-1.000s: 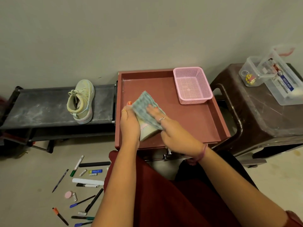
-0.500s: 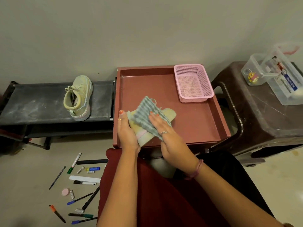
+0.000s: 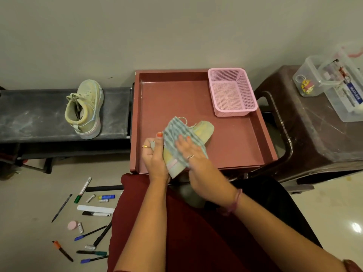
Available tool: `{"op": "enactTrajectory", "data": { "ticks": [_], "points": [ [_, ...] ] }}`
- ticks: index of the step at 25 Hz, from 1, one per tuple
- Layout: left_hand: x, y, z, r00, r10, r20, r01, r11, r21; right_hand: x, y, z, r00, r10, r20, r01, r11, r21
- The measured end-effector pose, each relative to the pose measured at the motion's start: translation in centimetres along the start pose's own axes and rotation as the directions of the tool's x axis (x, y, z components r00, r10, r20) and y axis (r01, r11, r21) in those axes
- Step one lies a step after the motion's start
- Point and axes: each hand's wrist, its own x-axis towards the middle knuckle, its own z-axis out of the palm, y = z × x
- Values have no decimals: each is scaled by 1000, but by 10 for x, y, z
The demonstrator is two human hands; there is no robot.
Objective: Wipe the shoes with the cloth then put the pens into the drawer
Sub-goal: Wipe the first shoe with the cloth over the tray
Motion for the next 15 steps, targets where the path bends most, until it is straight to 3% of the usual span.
{"op": "enactTrajectory", "data": {
  "ticks": [3,4,10,13,15],
  "points": [
    [3,-4,-1,1000,2,13,-2,999,33,-15,-4,15,982,-154,-108,126,965,-230],
    [4,-5,0,1000,-13,7,12,999,44,-12,1,13,978,-148,-146,106,959,-262],
    [3,-10,-1,997,3,80,-15,989,149,34,105,-31,980,187,-65,-193,975,-105],
    [2,-12,-2,996,46,80,-59,984,167,52,131,-42,975,221,1,-221,973,-61],
    [1,-13,-2,996,67,60,-77,981,175,51,103,-43,981,189,-43,-192,977,-92]
  ]
}}
